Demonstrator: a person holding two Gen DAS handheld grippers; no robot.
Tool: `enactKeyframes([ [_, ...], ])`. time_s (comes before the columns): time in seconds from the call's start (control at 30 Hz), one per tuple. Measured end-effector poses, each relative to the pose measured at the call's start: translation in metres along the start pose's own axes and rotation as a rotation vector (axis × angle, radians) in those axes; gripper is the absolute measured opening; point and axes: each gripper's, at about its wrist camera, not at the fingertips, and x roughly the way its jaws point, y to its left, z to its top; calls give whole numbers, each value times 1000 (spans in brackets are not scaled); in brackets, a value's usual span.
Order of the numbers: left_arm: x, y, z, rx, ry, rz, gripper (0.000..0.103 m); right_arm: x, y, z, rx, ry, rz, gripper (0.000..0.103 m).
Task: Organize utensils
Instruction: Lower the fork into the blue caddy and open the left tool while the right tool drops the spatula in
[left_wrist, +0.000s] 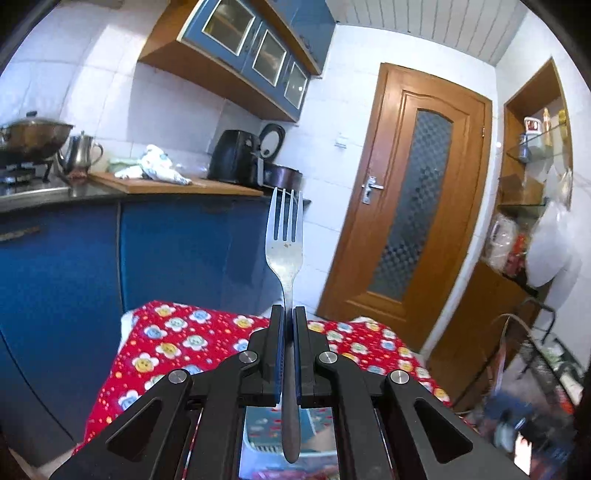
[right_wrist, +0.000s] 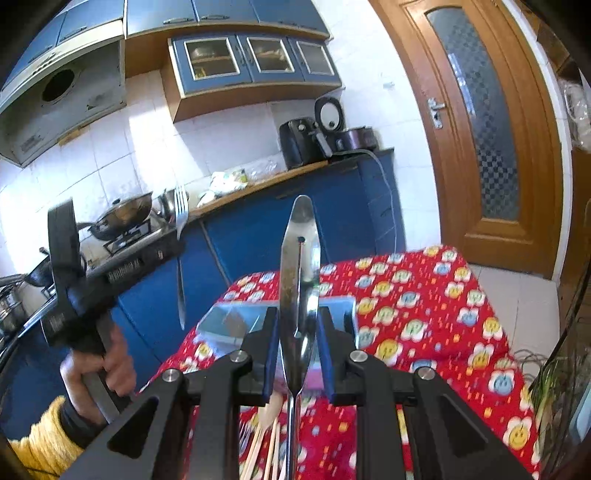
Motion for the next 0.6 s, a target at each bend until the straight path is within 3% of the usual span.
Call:
enactKeyframes([
  [0.3,27,3,-18,32,-25,49,4,40,-1,32,-44,-130,-57,22],
  [0.6,41,5,-38,68,-43,78,4,85,-1,25,-127,-191,-118,22],
])
